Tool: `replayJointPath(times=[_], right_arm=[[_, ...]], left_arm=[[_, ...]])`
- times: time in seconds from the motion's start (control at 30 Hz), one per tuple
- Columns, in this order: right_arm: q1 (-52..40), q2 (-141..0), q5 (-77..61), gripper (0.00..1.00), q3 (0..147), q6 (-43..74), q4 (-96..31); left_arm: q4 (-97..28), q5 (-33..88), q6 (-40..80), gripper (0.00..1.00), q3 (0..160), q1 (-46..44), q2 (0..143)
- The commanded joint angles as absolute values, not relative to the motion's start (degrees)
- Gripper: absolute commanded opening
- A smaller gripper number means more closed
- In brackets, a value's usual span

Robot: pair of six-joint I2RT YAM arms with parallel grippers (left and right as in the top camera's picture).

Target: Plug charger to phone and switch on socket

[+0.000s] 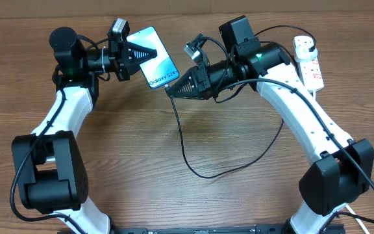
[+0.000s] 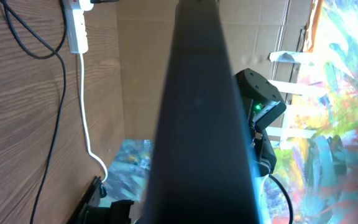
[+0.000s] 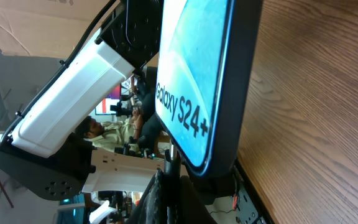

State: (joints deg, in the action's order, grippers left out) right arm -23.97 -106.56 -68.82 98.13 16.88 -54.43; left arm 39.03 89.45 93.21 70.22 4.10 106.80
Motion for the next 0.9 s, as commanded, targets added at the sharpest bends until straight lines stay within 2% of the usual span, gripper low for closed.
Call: replayJointPath(times=[0.0, 0.87], right_arm=[[-23.29, -106.54, -69.14, 0.04, 98.63, 16.69, -54.13], [-23.83, -106.54, -69.1, 0.04, 98.63, 16.69, -54.15]], left_arm=[[39.46, 90.59, 91.9, 0.04, 70.87, 3.62, 106.87], [39.46, 90.59, 91.94, 0.04, 70.87, 3.62, 106.87]])
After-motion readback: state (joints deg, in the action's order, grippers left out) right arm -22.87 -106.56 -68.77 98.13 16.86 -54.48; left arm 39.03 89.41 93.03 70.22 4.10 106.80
